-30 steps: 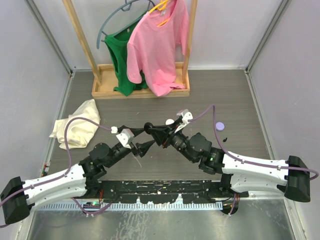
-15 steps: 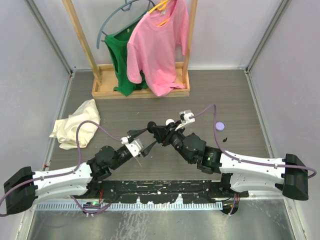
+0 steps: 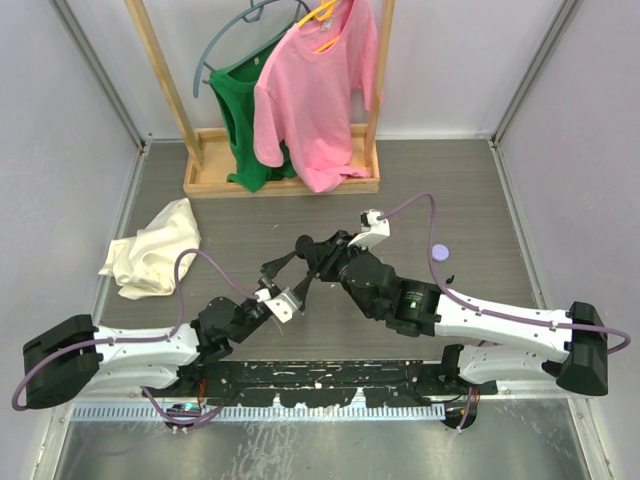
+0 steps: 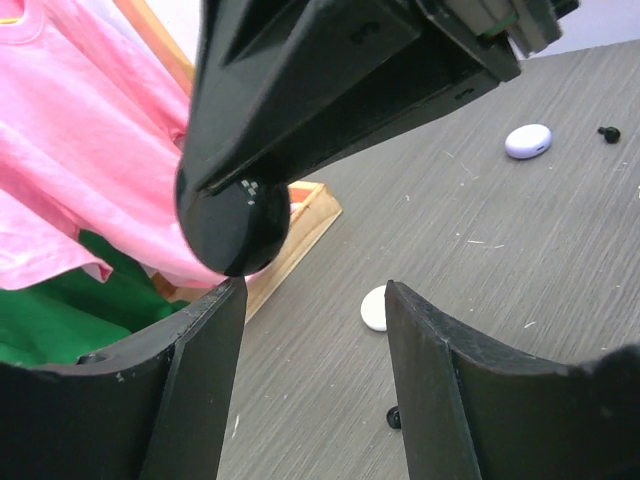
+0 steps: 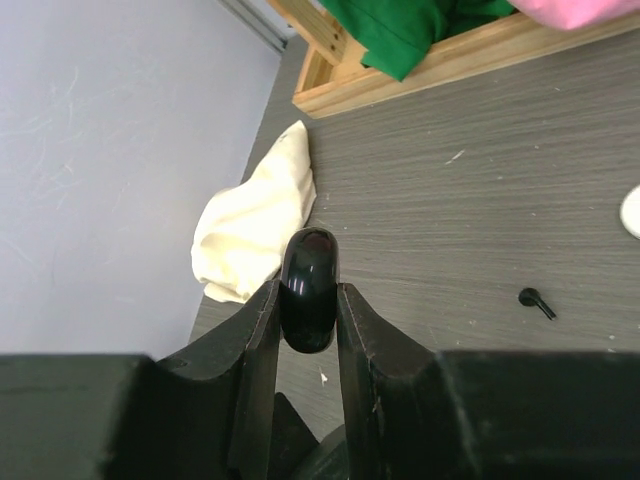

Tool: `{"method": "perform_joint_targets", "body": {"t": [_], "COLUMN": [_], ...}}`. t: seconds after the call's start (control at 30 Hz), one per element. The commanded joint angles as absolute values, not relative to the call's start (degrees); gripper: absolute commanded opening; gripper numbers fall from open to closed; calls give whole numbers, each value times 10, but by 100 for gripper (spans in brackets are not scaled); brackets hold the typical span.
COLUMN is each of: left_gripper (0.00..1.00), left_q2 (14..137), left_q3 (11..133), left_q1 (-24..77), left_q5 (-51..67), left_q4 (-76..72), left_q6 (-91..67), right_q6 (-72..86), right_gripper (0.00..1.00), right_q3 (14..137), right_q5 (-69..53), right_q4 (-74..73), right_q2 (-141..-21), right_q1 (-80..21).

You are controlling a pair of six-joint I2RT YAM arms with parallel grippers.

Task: Insert the wireless bluetooth earbuds into the charging case
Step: Pick up the charging case at the center of the board.

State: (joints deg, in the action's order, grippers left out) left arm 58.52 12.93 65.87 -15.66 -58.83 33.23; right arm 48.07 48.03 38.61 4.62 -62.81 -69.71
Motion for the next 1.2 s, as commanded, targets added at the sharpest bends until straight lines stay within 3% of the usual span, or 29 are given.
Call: {"method": "perform_joint_targets", "body": {"t": [0.0,0.47,1.17], "left_gripper": [59,59,51], "left_q2": [591,615,702], "left_q3": [125,140,169], "left_q1": [666,669,678], "left_q5": [-198,-183,-212], "left_q4": [-687,-688,-788], "left_q6": [360,359,425], "right_q6": [540,597,679], "right_gripper": [16,17,20], "right_q3": [509,507,488], "right_q5": [444,429,422], "right_q4": [-25,-40,-42], "right_q2": [-616,-626,-638], "right_q1": [-701,-702,-701]}}
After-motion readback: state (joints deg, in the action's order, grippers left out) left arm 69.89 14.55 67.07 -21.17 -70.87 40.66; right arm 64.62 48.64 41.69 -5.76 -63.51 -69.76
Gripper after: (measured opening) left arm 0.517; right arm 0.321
